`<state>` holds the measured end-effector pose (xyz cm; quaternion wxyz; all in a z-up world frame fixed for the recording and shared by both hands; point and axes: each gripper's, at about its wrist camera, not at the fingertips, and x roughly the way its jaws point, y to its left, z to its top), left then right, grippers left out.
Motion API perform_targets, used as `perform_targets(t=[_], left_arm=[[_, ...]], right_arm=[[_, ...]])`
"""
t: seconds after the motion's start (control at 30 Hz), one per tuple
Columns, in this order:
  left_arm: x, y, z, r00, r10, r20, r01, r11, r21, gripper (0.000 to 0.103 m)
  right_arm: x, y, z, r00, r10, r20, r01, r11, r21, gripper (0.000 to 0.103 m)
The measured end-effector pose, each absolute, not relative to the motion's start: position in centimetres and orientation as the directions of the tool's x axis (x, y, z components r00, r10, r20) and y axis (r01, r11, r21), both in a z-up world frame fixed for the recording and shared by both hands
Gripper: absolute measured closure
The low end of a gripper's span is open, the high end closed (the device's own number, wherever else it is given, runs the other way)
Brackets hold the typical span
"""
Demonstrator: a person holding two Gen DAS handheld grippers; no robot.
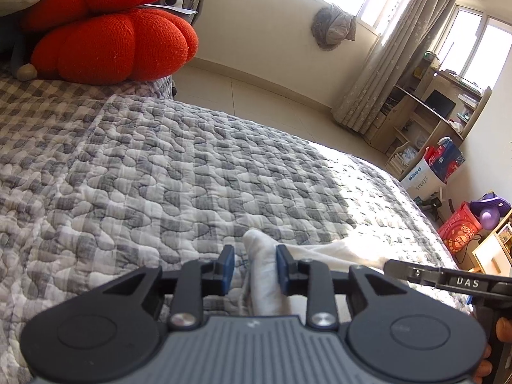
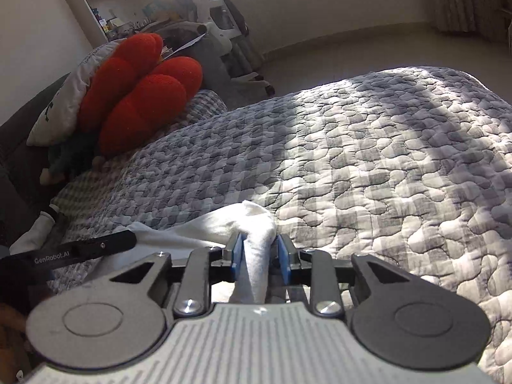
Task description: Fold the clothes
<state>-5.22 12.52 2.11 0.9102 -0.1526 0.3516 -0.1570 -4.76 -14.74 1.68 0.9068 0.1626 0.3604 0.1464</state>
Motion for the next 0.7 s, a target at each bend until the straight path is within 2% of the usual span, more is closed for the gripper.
perform_targets(t=[0.07,0.1,0.13,0.4,0.5,0.6,0.7], left_arm=[[-5.4,13.3,2.6,0.709,-0.388,-0.589,0.147,0.898,-0.416,0.066],[-5.5,13.7,2.8,0.711,-0.384,-0.589,0.128,0.894,-0.429,0.06],[-5.8,14.0,3.0,0.711,-0.379,-0.593,0.111,0.892,-0.438,0.059],[-7.8,14.0,3.5,0.722,-0.355,-0.594,0.101,0.904,-0.416,0.062],[-7.9,13.4,3.1,0.714,-0.352,-0.605,0.12,0.913,-0.39,0.072],[-7.8,13.0,2.9,0.715,-0.362,-0.598,0.147,0.914,-0.379,0.096],[-7.8,12.8,2.9,0.72,-0.374,-0.585,0.173,0.913,-0.37,0.096]], right_arm=[[-5.5,-15.1,2.5,0.718,0.361,-0.595,-0.139,0.912,0.386,0.073],[-5.9,-15.3,2.9,0.729,0.354,-0.586,-0.142,0.916,0.376,0.073],[-6.4,-15.0,3.3,0.733,0.359,-0.578,-0.164,0.918,0.362,0.073],[-10.2,-9.3,3.4,0.682,0.459,-0.569,-0.418,0.883,0.212,0.073],[-11.9,-6.2,2.5,0.609,0.53,-0.59,-0.528,0.826,0.197,0.073],[-13.6,-3.7,2.0,0.56,0.573,-0.598,-0.614,0.772,0.165,0.073],[-14.5,-2.1,1.6,0.519,0.612,-0.597,-0.668,0.726,0.164,0.073]])
